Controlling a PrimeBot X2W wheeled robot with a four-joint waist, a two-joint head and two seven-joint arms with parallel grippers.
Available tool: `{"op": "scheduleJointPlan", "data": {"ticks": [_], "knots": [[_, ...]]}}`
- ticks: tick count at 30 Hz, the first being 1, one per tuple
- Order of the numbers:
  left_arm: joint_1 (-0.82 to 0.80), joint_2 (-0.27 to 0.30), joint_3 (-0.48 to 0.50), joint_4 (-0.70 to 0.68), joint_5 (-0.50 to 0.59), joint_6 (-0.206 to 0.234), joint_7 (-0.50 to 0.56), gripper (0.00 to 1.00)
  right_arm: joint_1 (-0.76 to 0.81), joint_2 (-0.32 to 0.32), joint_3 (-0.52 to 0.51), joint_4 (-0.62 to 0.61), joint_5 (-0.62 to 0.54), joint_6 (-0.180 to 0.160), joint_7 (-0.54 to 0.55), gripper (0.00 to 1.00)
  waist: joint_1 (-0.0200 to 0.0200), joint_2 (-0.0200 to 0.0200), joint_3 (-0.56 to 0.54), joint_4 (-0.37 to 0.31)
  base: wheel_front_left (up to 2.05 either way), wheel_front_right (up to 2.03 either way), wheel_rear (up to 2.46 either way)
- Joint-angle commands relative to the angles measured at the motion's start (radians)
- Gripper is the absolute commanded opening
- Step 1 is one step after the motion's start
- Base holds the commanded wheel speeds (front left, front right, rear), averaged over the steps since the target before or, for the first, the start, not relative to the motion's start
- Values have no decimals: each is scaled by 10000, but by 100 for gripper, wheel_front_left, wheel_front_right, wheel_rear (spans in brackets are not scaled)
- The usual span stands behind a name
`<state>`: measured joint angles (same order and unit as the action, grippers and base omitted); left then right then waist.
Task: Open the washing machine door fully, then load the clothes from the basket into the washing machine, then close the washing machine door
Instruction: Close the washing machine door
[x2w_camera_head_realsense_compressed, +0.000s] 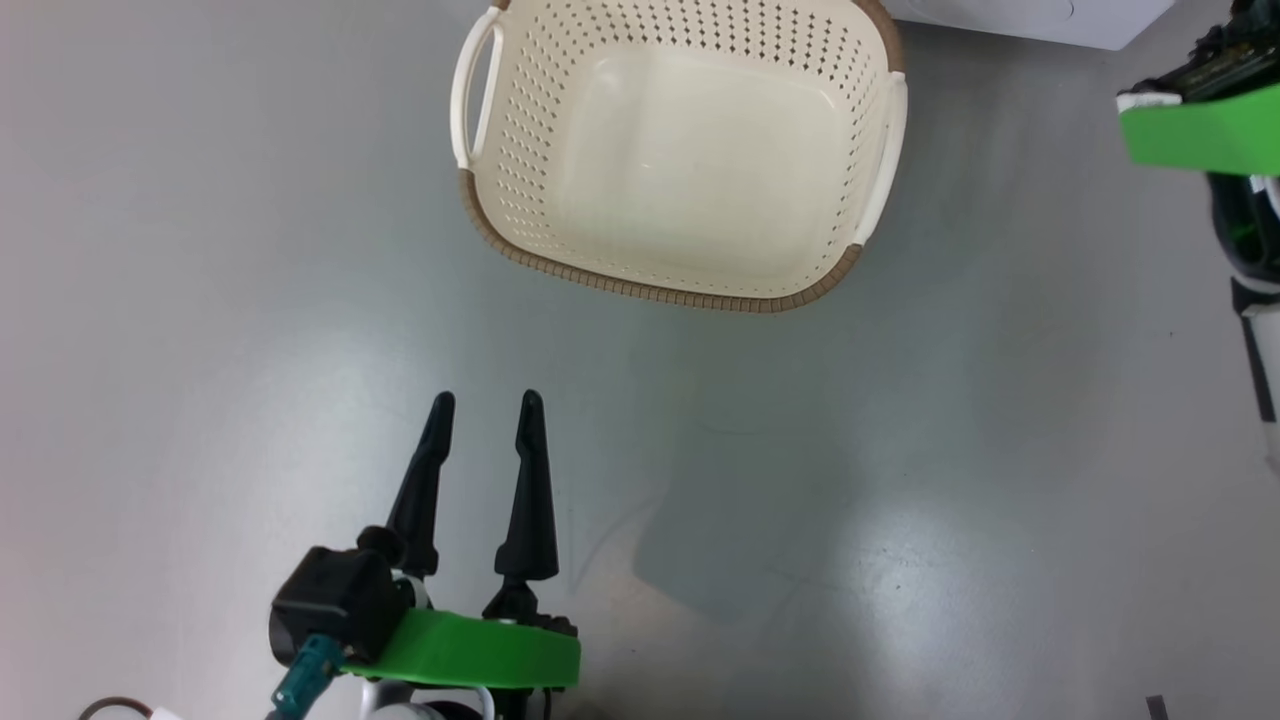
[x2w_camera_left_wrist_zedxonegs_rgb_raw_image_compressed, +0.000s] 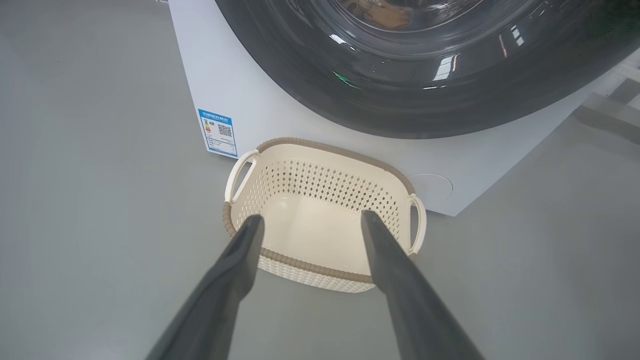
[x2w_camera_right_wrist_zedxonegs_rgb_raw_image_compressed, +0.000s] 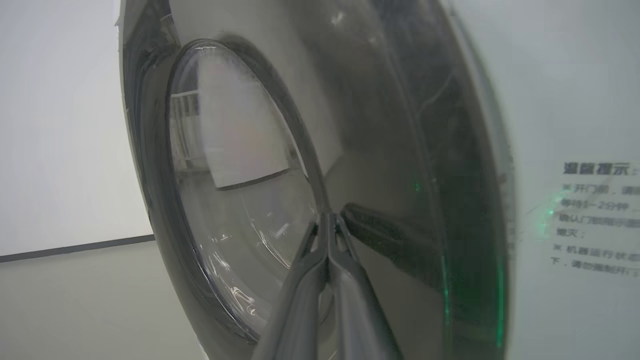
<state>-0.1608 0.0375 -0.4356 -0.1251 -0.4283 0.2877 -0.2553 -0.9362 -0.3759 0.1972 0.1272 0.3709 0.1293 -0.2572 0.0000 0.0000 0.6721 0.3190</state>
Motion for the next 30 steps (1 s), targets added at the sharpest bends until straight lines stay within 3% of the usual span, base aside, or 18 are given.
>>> {"op": "scheduleJointPlan", "data": {"ticks": [1,21,30], "knots": [[196,127,237,-230,-64,72,-65,100,-111,63,3,-182,-55,14,-46,0,0,0,-20,14,0,0,0],[505,127,227,-63,-212,-92,-65,100,-1726,-649,-240,997,-301,14,-46,0,0,0,-332,192,0,0,0],[387,127,485,54,-170,-125,-65,100,-1256,-525,-446,1090,-306,14,-46,0,0,0,-765,92,0,0,0]]}}
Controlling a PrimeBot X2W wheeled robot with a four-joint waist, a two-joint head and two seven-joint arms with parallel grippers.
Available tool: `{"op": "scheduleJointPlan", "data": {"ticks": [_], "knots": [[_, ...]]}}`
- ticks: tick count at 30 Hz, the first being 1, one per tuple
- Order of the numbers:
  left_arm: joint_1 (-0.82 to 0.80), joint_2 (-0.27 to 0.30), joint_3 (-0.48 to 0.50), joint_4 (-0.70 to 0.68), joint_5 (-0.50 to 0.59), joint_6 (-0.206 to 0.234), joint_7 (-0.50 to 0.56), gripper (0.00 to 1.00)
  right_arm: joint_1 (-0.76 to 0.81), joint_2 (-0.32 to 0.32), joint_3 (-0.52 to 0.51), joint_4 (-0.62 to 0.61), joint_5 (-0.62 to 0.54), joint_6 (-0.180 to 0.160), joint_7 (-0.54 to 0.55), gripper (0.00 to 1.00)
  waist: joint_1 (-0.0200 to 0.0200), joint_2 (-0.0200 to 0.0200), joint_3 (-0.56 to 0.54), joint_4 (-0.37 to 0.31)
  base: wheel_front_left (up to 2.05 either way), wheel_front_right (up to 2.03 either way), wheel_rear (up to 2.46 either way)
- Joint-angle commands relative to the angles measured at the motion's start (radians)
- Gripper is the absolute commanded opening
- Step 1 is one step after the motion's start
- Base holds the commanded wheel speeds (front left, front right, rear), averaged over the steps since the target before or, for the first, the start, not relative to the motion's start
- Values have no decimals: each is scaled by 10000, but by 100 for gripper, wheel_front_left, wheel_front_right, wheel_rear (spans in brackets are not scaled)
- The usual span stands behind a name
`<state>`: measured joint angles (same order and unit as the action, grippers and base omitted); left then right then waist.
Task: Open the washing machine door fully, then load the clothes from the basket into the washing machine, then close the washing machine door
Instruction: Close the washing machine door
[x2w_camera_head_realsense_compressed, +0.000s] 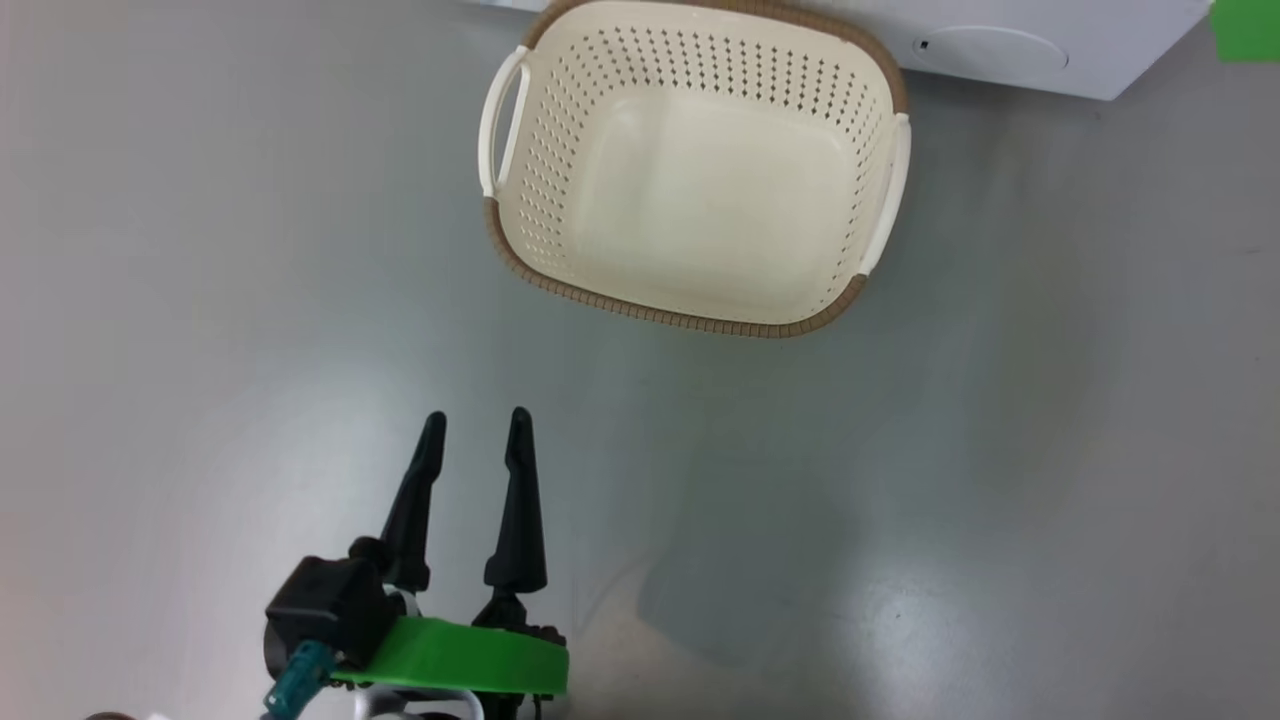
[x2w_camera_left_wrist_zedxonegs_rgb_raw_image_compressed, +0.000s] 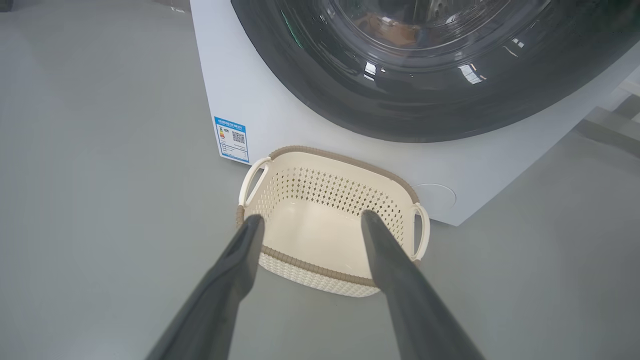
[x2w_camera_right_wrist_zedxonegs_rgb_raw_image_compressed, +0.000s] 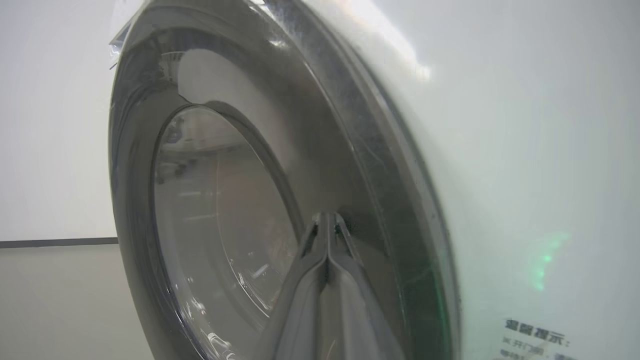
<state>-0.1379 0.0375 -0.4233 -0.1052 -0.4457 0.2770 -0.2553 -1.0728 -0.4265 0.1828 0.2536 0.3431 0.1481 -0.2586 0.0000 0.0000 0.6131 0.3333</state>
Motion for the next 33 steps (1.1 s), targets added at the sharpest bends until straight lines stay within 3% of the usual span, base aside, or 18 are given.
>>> {"op": "scheduleJointPlan", "data": {"ticks": [1,6,7,9,10,11,12,13,15,16,25,33], "knots": [[148,127,419,-98,16,-37,-65,100,276,37,-337,-208,-47,-174,-32,0,0,0,-285,-73,0,0,0],[127,127,778,223,83,-194,-65,100,1374,401,-488,-528,-98,-174,-32,0,0,0,-1010,-308,0,0,0],[136,127,880,311,91,-236,-65,100,1656,498,-520,-611,-108,-174,-32,8,0,0,-1186,-380,0,0,0],[172,127,1096,514,97,-328,-65,100,2268,681,-517,-754,-145,-174,-32,34,0,0,-1565,-539,0,0,0],[172,127,1096,514,97,-328,-65,100,2268,681,-517,-754,-145,-174,-32,34,0,0,-1565,-539,0,0,0],[231,127,1323,722,92,-443,-65,100,2868,848,-495,-901,-183,-174,-32,47,0,0,-1965,-721,0,0,0],[231,127,1323,722,92,-443,-65,100,2868,848,-495,-901,-183,-174,-32,47,0,0,-1965,-721,0,0,0],[265,127,1434,828,98,-501,-65,100,3150,919,-475,-957,-205,-174,-32,58,0,0,-2162,-818,0,0,0],[356,127,1643,1019,-14,-620,-65,100,3669,1059,-449,-1083,-231,-174,-32,91,0,0,-2549,-1011,0,0,0],[400,127,1727,1130,-30,-698,-65,100,3924,1131,-434,-1143,-252,-174,-32,100,0,0,-2743,-1116,0,0,0],[775,127,2220,2264,30,-1415,-65,100,5989,1623,-181,-1548,-488,-174,-32,100,0,0,-4367,-2062,0,0,0],[1148,127,2542,2717,224,-1812,-65,100,7775,1916,-549,-1954,-635,-174,-32,100,0,0,-5328,-2891,0,0,0]]}}
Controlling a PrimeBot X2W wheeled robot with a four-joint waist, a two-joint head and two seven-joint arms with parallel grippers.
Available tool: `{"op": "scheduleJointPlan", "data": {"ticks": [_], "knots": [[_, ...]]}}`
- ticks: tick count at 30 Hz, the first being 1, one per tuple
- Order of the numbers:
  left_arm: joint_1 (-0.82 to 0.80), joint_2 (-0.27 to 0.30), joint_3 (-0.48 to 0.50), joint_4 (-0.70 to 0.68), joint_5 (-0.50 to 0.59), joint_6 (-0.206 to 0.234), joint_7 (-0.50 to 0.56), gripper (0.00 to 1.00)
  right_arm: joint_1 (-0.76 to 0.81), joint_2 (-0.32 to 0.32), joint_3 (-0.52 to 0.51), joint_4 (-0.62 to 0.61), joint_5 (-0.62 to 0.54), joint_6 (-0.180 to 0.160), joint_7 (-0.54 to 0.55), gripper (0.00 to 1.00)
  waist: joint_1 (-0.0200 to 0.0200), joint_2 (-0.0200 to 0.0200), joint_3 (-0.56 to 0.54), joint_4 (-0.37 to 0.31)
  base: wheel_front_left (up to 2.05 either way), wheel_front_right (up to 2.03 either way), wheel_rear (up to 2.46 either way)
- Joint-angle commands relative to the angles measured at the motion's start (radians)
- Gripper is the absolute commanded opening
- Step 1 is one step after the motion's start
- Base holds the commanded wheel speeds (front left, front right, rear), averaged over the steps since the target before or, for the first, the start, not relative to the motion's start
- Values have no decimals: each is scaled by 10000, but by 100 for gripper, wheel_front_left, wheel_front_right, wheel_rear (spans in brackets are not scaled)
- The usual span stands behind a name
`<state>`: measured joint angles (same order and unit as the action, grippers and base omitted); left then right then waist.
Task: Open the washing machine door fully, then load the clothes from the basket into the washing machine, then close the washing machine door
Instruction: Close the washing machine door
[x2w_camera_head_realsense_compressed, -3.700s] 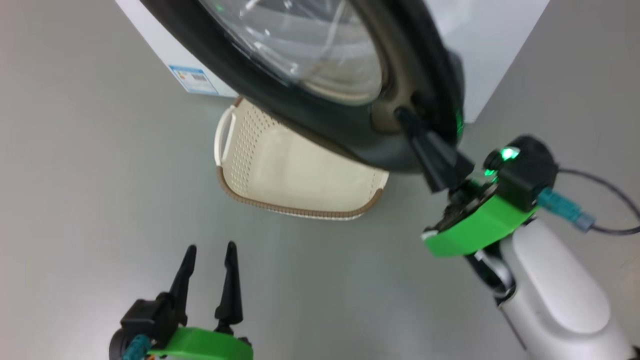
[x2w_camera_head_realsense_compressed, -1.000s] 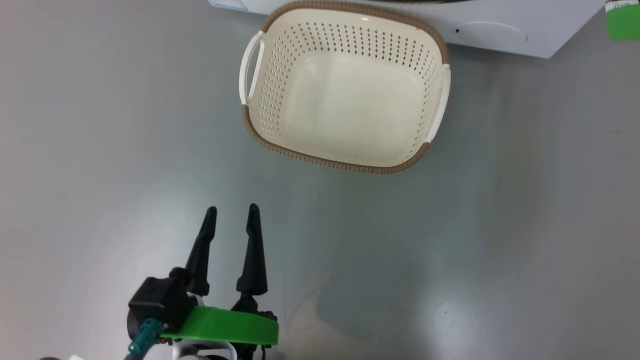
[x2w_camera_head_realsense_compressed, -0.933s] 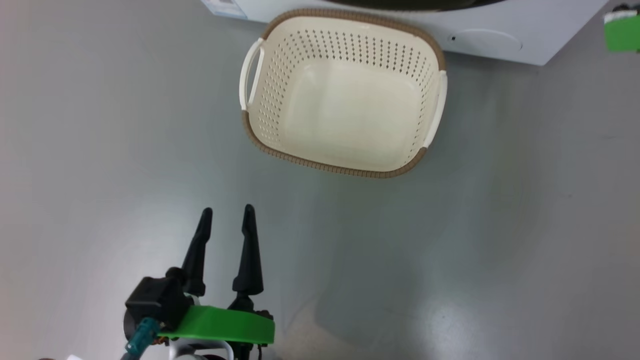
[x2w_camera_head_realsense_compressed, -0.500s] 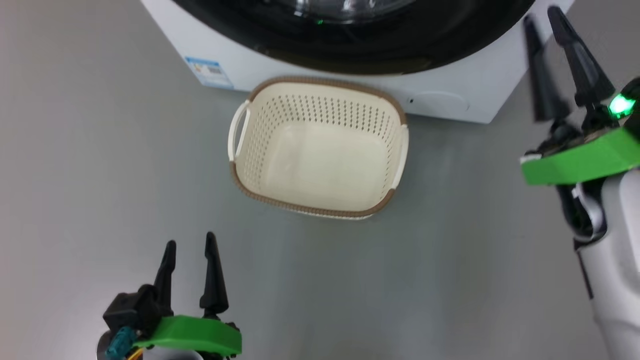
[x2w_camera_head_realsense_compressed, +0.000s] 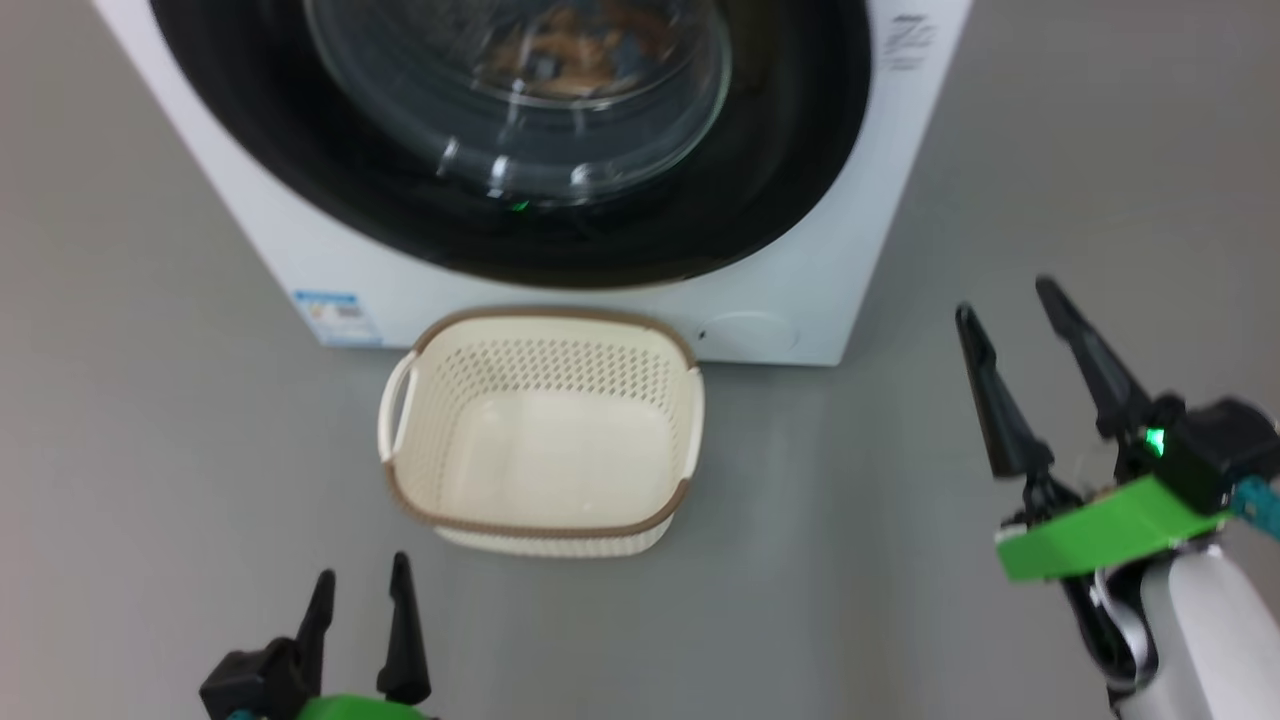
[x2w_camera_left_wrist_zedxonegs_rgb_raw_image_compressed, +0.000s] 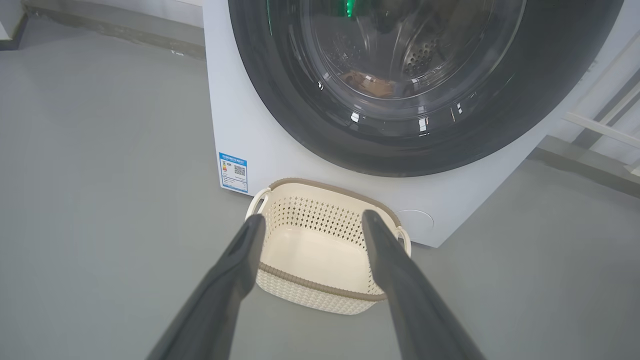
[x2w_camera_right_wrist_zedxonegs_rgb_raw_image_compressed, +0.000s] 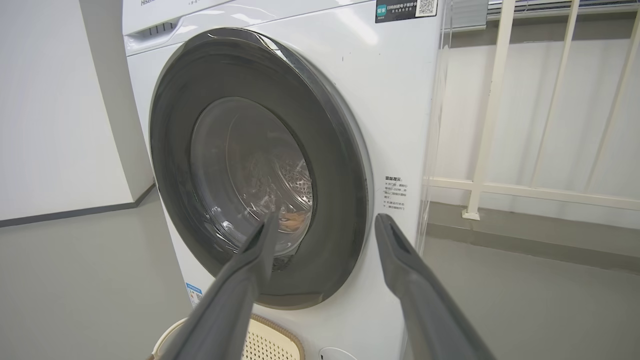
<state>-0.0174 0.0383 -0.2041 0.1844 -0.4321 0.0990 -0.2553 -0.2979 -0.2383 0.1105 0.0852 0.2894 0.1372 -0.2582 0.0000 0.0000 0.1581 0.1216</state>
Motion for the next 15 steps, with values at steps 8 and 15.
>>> {"op": "scheduleJointPlan", "data": {"ticks": [8,15], "knots": [[196,120,604,124,597,-267,-65,100,1419,371,-518,-556,-156,-65,-36,100,0,0,-1306,-1374,0,0,0],[290,120,798,114,918,-417,-65,100,2332,731,-1266,-492,-373,-65,-36,100,0,0,-1557,-1564,0,0,0]]}}
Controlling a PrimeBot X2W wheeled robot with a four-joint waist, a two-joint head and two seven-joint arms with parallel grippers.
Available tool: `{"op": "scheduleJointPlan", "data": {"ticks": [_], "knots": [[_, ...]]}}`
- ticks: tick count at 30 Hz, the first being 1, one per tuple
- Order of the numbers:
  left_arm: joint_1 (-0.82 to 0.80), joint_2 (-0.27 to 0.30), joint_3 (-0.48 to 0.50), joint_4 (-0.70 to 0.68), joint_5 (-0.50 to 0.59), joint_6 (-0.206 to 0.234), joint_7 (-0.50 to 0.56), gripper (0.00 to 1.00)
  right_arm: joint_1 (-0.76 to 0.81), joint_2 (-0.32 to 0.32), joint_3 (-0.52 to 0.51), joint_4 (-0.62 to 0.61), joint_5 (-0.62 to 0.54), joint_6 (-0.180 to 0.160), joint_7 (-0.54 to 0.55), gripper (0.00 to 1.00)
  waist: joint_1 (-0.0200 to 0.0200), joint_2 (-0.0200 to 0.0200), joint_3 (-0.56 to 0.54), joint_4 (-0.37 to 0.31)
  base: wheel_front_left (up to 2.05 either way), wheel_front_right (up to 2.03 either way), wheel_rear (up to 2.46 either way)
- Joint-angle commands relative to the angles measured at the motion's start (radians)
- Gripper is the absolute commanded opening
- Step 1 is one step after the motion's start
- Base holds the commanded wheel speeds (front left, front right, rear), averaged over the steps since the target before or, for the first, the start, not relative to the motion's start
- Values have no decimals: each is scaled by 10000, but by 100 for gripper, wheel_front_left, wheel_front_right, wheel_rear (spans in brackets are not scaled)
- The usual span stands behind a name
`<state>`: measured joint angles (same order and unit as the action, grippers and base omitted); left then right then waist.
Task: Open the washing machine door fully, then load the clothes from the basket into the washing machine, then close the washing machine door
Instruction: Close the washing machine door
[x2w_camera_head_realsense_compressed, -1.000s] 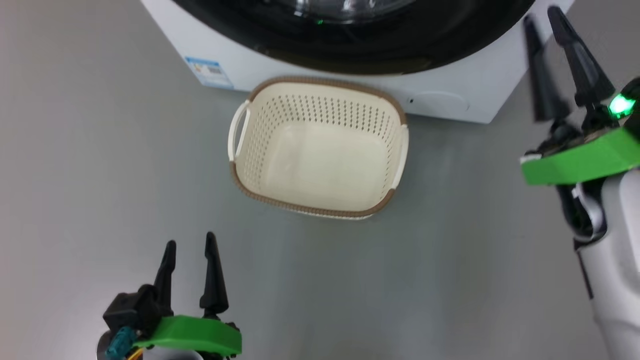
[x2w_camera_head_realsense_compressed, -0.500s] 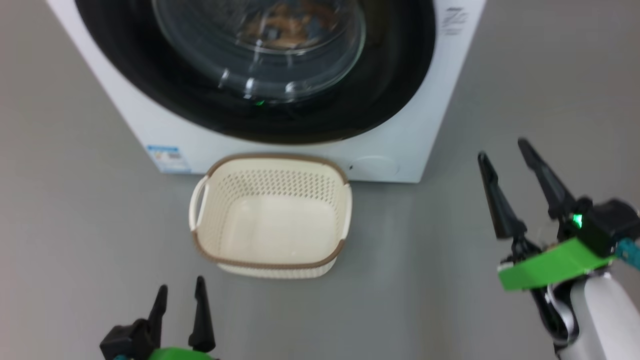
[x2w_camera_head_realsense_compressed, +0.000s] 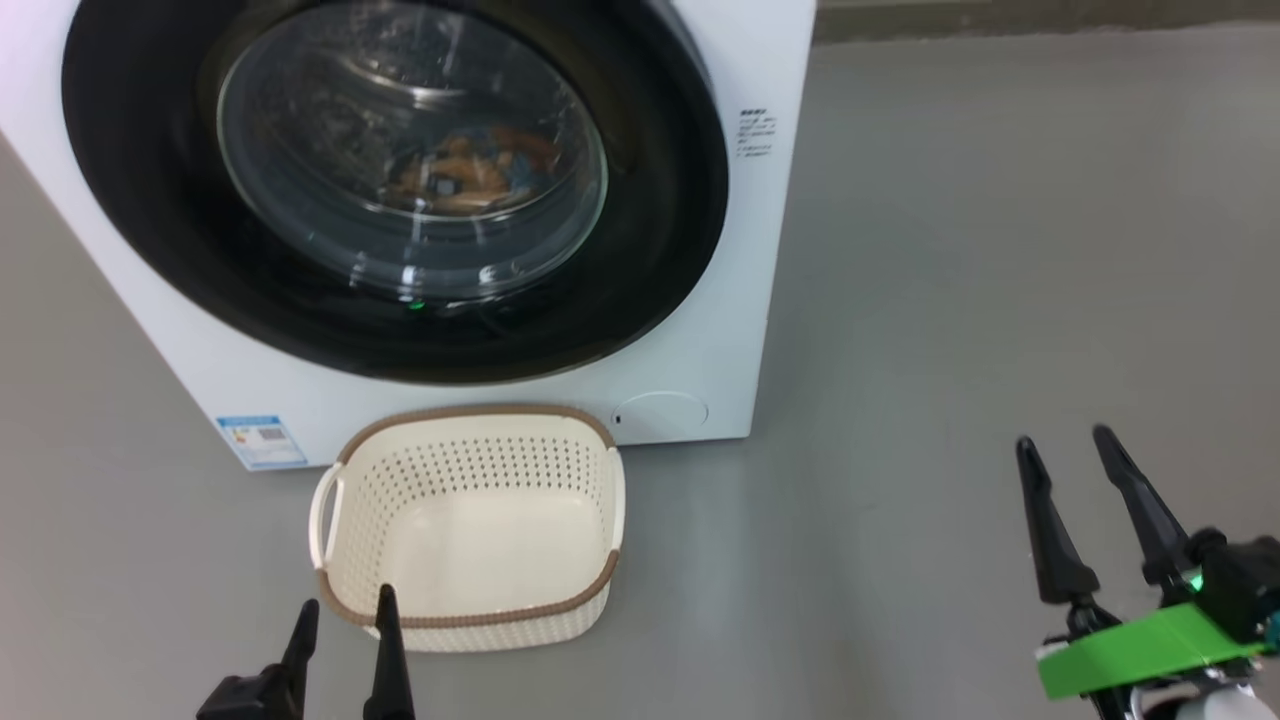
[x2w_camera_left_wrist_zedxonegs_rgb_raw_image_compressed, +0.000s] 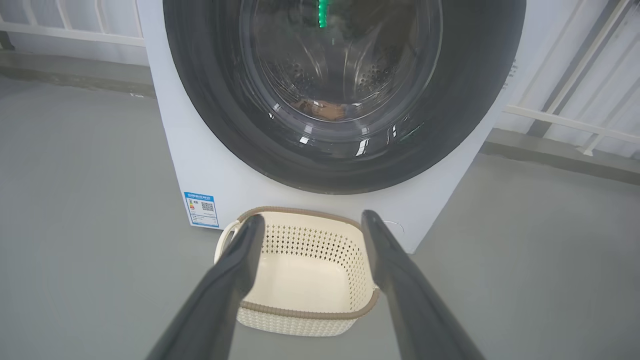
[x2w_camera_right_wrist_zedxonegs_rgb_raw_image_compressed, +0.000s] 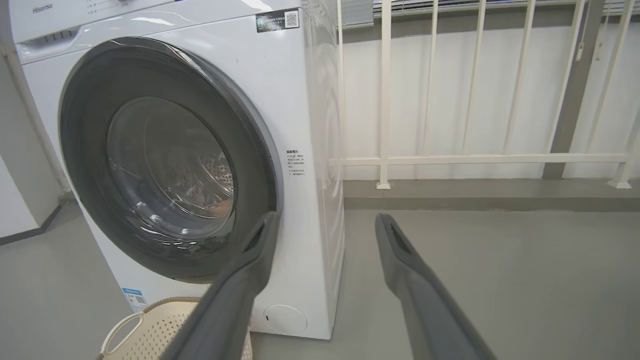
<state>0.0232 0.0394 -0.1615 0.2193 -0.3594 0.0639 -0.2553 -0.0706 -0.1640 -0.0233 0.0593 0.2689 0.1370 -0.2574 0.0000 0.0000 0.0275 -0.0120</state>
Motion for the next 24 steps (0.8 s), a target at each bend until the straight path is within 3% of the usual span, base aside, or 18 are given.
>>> {"op": "scheduleJointPlan", "data": {"ticks": [1,15,24], "knots": [[-86,108,386,-260,230,-98,-65,100,179,41,-59,-223,-215,-63,-44,100,0,0,-282,-233,0,0,0],[671,108,761,-1022,695,-301,-65,100,1560,368,-1217,190,-1083,-63,-44,100,0,0,-580,-179,0,0,0],[842,108,798,-1260,724,-294,-65,100,1734,525,-1437,525,-1277,-63,-44,100,0,0,-526,-111,0,0,0]]}}
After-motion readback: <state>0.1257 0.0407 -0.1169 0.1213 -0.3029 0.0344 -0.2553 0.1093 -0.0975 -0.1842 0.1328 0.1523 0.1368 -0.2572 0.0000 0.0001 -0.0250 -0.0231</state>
